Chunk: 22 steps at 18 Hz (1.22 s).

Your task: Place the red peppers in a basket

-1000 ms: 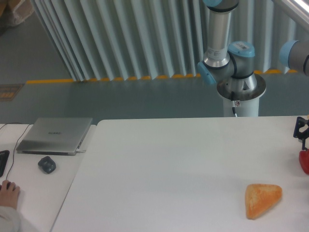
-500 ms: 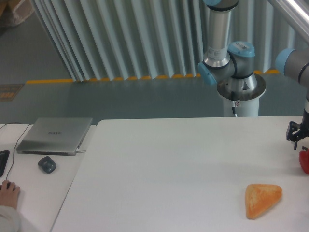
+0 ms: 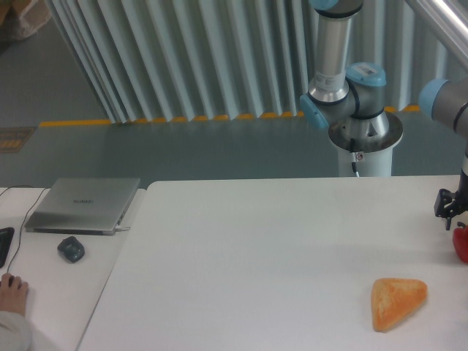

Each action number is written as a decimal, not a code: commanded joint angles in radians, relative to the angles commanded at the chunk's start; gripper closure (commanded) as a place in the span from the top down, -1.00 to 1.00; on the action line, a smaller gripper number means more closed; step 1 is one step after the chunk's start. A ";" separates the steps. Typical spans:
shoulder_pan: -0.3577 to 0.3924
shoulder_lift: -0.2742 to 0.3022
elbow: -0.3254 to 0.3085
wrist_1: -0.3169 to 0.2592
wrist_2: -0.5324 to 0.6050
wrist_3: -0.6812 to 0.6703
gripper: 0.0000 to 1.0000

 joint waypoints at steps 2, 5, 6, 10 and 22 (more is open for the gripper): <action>-0.003 -0.014 0.000 0.008 0.015 -0.002 1.00; -0.006 -0.037 0.000 0.035 0.019 -0.008 1.00; -0.006 -0.040 0.000 0.041 0.020 -0.009 1.00; -0.029 -0.052 -0.006 0.045 0.045 -0.009 0.97; -0.032 -0.031 0.064 -0.001 0.026 0.003 -0.49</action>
